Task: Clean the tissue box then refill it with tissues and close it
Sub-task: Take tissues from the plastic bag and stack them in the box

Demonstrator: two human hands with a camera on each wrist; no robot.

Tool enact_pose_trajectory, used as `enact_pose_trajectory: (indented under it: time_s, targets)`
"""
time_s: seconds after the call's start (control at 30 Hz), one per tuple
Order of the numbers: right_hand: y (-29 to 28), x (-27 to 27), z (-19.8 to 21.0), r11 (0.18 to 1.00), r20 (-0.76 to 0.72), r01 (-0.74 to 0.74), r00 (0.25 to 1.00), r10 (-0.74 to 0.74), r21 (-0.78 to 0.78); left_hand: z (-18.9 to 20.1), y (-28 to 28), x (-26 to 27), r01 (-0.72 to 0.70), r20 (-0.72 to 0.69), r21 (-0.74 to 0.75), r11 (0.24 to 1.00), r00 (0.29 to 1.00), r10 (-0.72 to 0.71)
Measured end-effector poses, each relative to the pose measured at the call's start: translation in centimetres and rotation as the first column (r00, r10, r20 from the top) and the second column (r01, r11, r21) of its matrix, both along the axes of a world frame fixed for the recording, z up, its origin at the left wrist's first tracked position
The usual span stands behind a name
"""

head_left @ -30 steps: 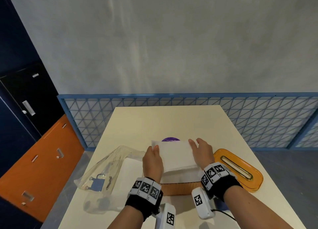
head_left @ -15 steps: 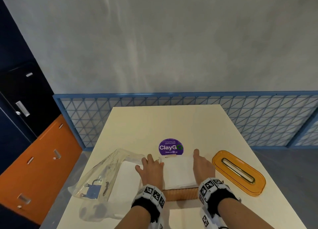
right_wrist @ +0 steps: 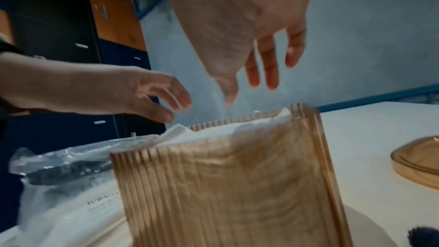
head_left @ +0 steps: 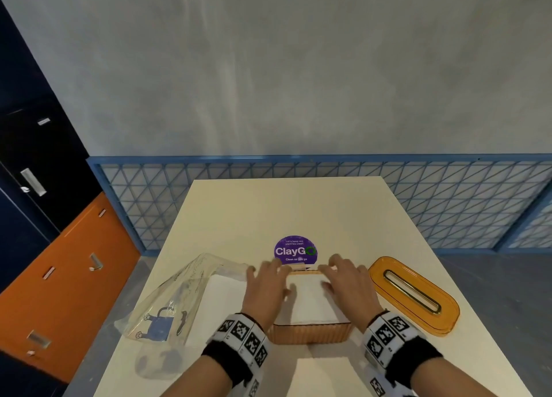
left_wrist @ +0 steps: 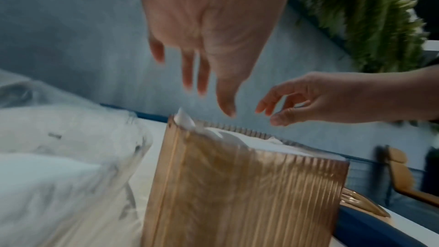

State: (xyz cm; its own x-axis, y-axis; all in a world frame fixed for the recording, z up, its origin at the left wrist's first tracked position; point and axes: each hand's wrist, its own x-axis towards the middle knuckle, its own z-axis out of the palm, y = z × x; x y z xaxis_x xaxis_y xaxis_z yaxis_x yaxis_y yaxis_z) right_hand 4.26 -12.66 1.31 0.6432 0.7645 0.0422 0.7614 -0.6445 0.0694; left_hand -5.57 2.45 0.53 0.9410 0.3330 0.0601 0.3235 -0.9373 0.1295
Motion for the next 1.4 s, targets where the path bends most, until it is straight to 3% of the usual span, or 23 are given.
enact_pose_trajectory:
  time_s: [0.03,0.1,0.23,0.43,0.6,0.7,0.8,0.87,0.93,0.97,1.03,1.13,1.27,1.4]
  targets:
    - [-0.2,0.2,0.2,0.998,-0.084,-0.051,0.995,0.049,-0.033,0.0,0.1,-0.1,0.116,-0.114,-0.085,0.990,0.986,-0.125]
    - [-0.7,0.4,0.5,0.966,-0.292,-0.140,0.954,0.073,-0.217,0.4,0.6,-0.3,0.193,-0.337,-0.207,0.959,0.906,-0.255]
    - [-1.6,1.2,0.6,0.911,-0.398,-0.167,0.917,0.003,-0.378,0.4,1.3,0.1,0.180,-0.512,-0.126,0.976,0.830,-0.219]
    - [-1.1,0.8,0.5,0.857,-0.373,-0.192,0.928,0.000,-0.479,-0.1,1.0,0.6,0.204,-0.584,0.028,0.979,0.798,-0.150]
    - [-1.0,0.3,0.6,0.861,-0.366,-0.187,0.930,0.002,-0.472,0.1,0.2,0.6,0.202,-0.610,0.084,0.976,0.785,-0.110]
    - [-1.2,0.2,1.1,0.882,-0.350,-0.143,0.936,-0.026,-0.448,0.4,-0.2,0.5,0.212,-0.575,0.146,0.966,0.813,-0.091]
    - [-1.6,0.7,1.8,0.943,-0.330,-0.057,0.942,-0.058,-0.327,0.8,0.0,-0.7,0.098,-0.395,0.039,0.994,0.916,-0.074]
    - [-2.3,1.5,1.8,0.987,-0.313,0.031,0.947,-0.079,-0.155,0.6,0.8,-2.1,-0.068,-0.105,-0.137,0.988,0.993,0.054]
    - [-3.2,2.0,1.5,0.990,-0.341,0.136,0.932,-0.120,0.025,-0.4,2.2,-3.6,-0.239,0.093,-0.225,0.944,0.960,0.265]
    - [-3.4,1.9,1.3,0.982,-0.391,0.176,0.910,-0.135,0.070,-1.1,2.9,-4.3,-0.324,0.086,-0.260,0.910,0.931,0.356]
    - [-3.6,1.5,0.7,0.970,-0.526,0.233,0.835,-0.163,0.069,-3.0,4.1,-5.1,-0.465,-0.096,-0.314,0.828,0.883,0.459]
    - [-3.3,1.5,-0.4,0.950,-0.609,0.308,0.765,-0.212,0.057,-4.9,4.8,-5.3,-0.589,-0.352,-0.253,0.768,0.795,0.494]
    - [-3.4,2.1,-1.2,0.920,-0.630,0.390,0.725,-0.278,0.043,-6.4,4.7,-4.9,-0.603,-0.416,-0.122,0.788,0.752,0.511]
    - [-3.3,2.3,-1.3,0.923,-0.614,0.385,0.734,-0.289,0.026,-7.3,4.4,-4.4,-0.611,-0.412,-0.059,0.790,0.735,0.538]
